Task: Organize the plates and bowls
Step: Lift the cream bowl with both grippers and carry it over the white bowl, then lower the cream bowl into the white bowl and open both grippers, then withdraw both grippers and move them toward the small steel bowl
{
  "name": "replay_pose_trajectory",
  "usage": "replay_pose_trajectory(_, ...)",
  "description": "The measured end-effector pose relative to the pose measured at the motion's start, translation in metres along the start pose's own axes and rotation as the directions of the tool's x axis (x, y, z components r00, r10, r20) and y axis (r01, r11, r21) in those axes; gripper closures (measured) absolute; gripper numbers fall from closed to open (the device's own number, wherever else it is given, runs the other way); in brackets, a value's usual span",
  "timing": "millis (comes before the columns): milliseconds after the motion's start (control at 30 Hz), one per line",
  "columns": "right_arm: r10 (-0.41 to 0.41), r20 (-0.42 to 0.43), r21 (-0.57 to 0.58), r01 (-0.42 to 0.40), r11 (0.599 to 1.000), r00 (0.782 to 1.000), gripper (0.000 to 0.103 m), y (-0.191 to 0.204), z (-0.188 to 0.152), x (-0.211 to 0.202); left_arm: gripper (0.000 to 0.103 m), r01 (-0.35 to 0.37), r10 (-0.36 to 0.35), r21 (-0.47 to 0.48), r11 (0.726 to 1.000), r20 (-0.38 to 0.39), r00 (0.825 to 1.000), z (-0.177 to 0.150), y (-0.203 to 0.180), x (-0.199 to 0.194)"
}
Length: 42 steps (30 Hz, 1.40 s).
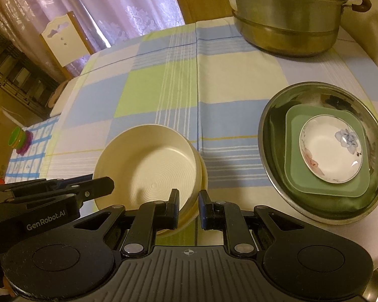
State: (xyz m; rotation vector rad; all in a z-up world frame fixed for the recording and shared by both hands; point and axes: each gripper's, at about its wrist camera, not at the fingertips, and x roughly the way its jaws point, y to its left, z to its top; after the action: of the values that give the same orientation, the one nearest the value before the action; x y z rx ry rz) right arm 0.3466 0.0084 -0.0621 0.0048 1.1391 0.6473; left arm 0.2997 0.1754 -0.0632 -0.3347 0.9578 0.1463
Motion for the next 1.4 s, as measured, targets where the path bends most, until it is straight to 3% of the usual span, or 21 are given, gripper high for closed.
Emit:
replay_pose_trajectory(300,-0.013,0.025,-0.027,0.013,1.0,1.0,0.083,0.003,0.0,-0.006,0.087,-0.041,0.04,0.022,0.999,0.015,0.999,0.001,-0.006,-0.005)
replay_pose_trajectory(367,-0.009,0.049,-0.028,0.01,1.0,0.999,0.066,0.003,0.0,-0.012,0.087,-0.044,0.044,0.026,0.999,0.028,0.999,0.002,-0.007,-0.011)
replay_pose_trajectory(433,0.005,0.074,-0.022,-0.004,1.0,0.997,0.062,0.001,-0.001,-0.02,0.087,-0.048,0.047,0.029,0.998,0.043,0.998,0.002,-0.008,-0.018)
replay_pose_trajectory(867,0.069,0.141,-0.004,-0.069,0.998,0.988,0.059,-0.011,-0.024,-0.076,0.083,-0.076,0.071,0.05,0.996,0.094,0.993,-0.025,-0.031,-0.081)
replay_pose_trajectory(1400,0.126,0.139,-0.032,-0.123,0.992,0.982,0.058,-0.034,-0.102,-0.139,0.083,-0.114,0.112,0.035,0.993,0.055,0.992,-0.107,-0.083,-0.127)
